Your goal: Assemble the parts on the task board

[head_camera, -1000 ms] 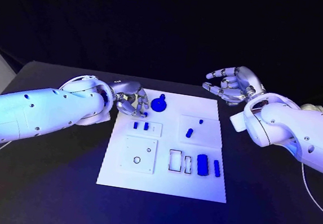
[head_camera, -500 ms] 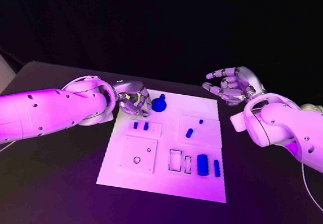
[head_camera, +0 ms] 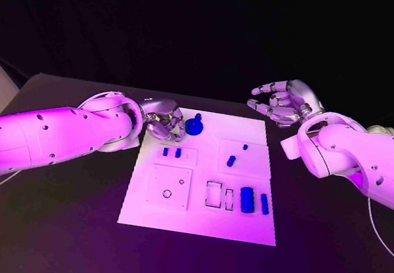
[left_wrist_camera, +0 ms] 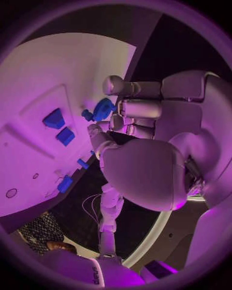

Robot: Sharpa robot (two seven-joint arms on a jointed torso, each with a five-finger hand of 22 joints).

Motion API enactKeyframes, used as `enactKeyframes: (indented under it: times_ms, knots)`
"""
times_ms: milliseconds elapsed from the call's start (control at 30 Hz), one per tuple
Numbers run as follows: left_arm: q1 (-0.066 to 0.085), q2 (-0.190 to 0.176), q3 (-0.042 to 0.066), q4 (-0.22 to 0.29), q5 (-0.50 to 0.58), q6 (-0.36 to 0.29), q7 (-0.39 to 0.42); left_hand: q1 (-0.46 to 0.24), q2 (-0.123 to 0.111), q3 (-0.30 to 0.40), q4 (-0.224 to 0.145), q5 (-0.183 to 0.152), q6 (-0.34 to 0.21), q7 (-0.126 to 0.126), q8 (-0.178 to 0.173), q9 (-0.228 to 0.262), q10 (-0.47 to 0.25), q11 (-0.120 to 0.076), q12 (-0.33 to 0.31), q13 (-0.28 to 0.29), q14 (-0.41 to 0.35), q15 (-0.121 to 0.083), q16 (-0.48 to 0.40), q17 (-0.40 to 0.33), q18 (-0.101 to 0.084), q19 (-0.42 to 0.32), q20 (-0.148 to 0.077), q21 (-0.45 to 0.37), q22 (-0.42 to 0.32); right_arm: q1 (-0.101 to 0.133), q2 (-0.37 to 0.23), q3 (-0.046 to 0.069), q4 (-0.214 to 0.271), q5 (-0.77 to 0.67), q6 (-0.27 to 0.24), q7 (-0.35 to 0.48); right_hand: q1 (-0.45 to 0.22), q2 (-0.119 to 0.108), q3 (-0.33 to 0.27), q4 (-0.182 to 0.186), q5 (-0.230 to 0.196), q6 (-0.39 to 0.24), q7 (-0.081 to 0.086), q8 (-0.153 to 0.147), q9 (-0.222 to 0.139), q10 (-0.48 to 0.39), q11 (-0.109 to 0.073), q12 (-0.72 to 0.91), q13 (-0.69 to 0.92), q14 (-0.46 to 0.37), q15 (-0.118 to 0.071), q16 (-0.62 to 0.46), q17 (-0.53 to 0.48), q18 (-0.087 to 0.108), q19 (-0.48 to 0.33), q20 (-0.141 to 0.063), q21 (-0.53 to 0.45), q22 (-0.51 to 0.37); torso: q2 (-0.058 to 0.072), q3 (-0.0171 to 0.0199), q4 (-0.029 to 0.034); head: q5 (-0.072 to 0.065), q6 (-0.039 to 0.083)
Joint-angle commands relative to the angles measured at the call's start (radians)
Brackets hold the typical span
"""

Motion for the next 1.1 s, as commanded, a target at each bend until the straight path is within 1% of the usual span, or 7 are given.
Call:
enactKeyframes:
  times_ms: [33,100,267,500,733,900,1100]
  knots:
    - [0.000,0.003,0.001,0.000,-0.008,0.029,0.000,-0.001,0.011,0.007,-0.001,0.002,0.009,0.000,0.005,0.002,0.000,0.000,0.004,0.001,0.008,-0.001,0.007,0.000,-0.013,0.007,-0.003,0.004,0.001,0.000,0.000,0.000,0.001,-0.004,0.002,0.011,-0.003,-0.006,0.008,0.000,0.003,0.000,-0.003,0.005,-0.002,0.004,-0.005,0.002,0.010,0.069,-0.009,-0.006,0.121,0.017,0.000,-0.004,-0.005,0.082,-0.001,-0.0005,0.0000,0.000,0.000]
    - [0.000,0.003,0.001,-0.001,-0.009,0.031,-0.001,-0.001,0.016,0.011,-0.001,0.002,0.010,0.001,0.006,0.003,0.001,0.000,0.005,0.003,0.009,-0.001,0.007,0.001,-0.013,0.007,-0.003,0.005,0.002,0.000,0.000,0.000,0.001,-0.004,0.002,0.011,-0.003,-0.006,0.008,0.000,0.003,0.000,-0.003,0.005,-0.002,0.004,-0.005,0.002,0.010,0.069,-0.009,-0.006,0.121,0.017,0.000,-0.004,-0.005,0.082,-0.001,-0.0010,-0.0003,0.000,0.000]
    - [0.000,0.002,0.001,-0.002,-0.008,0.036,-0.003,-0.010,0.032,0.021,0.005,0.001,0.006,0.003,0.006,0.004,-0.007,0.003,0.003,-0.005,0.008,0.000,0.006,0.000,-0.013,0.006,-0.004,0.005,0.003,0.000,0.000,0.000,0.001,-0.004,0.001,0.012,-0.004,-0.007,0.009,0.000,0.003,0.001,-0.003,0.005,-0.002,0.004,-0.005,0.002,0.011,0.069,-0.009,-0.006,0.122,0.017,0.000,-0.004,-0.005,0.082,0.000,-0.0008,-0.0003,0.000,0.000]
    - [0.000,0.000,0.001,-0.002,-0.005,0.041,-0.005,-0.012,0.034,0.023,0.007,0.001,0.004,0.004,0.005,0.004,-0.008,0.004,0.002,-0.007,0.008,0.001,0.006,-0.002,-0.014,0.007,-0.004,0.006,0.004,0.000,0.000,0.000,0.001,-0.004,0.001,0.012,-0.004,-0.007,0.009,0.000,0.003,0.001,-0.003,0.005,-0.002,0.004,-0.005,0.002,0.011,0.069,-0.009,-0.006,0.122,0.017,0.000,-0.004,-0.005,0.082,-0.001,-0.0009,0.0004,-0.001,0.000]
    - [0.000,0.000,0.001,-0.003,-0.005,0.053,-0.007,-0.013,0.048,0.034,0.007,0.002,0.003,0.005,0.007,0.007,-0.008,0.004,0.001,-0.007,0.008,0.002,0.006,0.000,-0.014,0.006,-0.004,0.006,0.005,0.000,0.000,0.000,0.001,-0.004,0.000,0.013,-0.004,-0.007,0.009,0.000,0.003,0.001,-0.003,0.005,-0.002,0.004,-0.005,0.002,0.011,0.069,-0.009,-0.006,0.122,0.017,0.000,-0.004,-0.005,0.082,-0.001,-0.0005,-0.0006,0.000,-0.001]
    - [0.000,0.000,0.001,-0.006,-0.003,0.056,-0.008,-0.012,0.052,0.038,0.006,0.002,0.002,0.005,0.007,0.007,-0.010,0.005,0.000,-0.010,0.008,0.002,0.006,-0.001,-0.014,0.006,-0.004,0.007,0.006,0.000,0.000,0.000,0.001,-0.004,-0.001,0.013,-0.005,-0.007,0.011,0.000,0.004,0.002,-0.003,0.006,-0.002,0.005,-0.006,0.003,0.011,0.069,-0.009,-0.006,0.122,0.017,0.000,-0.004,-0.006,0.082,-0.001,-0.0004,0.0000,-0.001,0.001]
    - [0.000,0.000,0.001,-0.008,-0.001,0.056,-0.011,-0.009,0.059,0.050,0.002,0.003,-0.003,0.007,0.008,0.009,-0.014,0.006,-0.004,-0.014,0.007,0.003,0.006,-0.002,-0.014,0.006,-0.004,0.008,0.008,0.000,-0.001,0.000,0.001,-0.004,-0.001,0.013,-0.005,-0.007,0.011,0.000,0.004,0.002,-0.003,0.006,-0.002,0.005,-0.006,0.003,0.011,0.069,-0.009,-0.006,0.122,0.017,0.000,-0.004,-0.006,0.082,0.000,-0.0003,-0.0001,-0.001,-0.001]
